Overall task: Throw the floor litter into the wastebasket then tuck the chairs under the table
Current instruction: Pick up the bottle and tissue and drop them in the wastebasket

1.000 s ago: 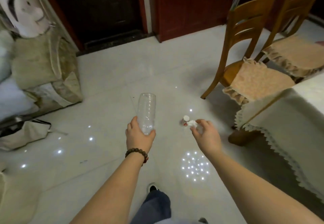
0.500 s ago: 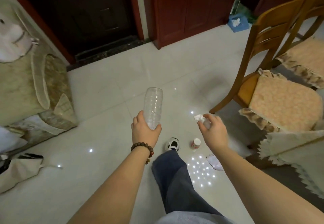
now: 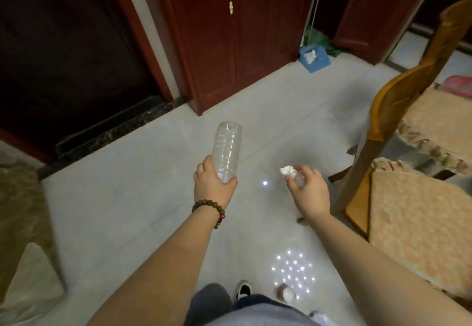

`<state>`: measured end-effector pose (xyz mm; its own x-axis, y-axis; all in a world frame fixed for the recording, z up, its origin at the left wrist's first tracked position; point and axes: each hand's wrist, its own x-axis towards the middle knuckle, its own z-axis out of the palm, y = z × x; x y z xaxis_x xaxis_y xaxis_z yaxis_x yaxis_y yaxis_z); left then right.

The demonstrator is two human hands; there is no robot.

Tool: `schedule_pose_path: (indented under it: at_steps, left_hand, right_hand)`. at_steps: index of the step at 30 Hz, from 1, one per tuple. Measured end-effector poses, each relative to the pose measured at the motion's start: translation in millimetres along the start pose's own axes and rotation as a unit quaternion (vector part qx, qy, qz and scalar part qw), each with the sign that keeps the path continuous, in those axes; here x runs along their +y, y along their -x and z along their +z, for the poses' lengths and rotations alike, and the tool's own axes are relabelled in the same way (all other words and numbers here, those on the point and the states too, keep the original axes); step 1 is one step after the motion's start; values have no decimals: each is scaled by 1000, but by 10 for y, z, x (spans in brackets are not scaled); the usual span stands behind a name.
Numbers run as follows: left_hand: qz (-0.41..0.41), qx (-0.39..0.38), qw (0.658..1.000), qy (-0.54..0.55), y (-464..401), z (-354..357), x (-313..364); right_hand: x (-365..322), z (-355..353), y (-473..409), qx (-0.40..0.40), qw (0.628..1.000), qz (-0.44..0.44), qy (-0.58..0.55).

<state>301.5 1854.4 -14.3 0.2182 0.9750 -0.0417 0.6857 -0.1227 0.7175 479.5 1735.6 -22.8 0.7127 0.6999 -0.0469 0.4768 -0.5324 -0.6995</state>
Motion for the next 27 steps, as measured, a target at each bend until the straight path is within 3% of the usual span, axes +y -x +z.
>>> schedule_pose_path:
  at_steps: [15,22,27]
  left_hand:
    - [132,-114,984,-25,-3767,1418,1322]
    - [186,-163,968,-42,-5257,2138,2387]
    - [223,-209,951,-46,-5934,2984,3184]
  right_hand:
    - [-230,248,-3614,120,987,99,-30]
    - [-319,-130,-5275,172,973,154,-9]
    - [64,-482,-6232,207,960,191,-11]
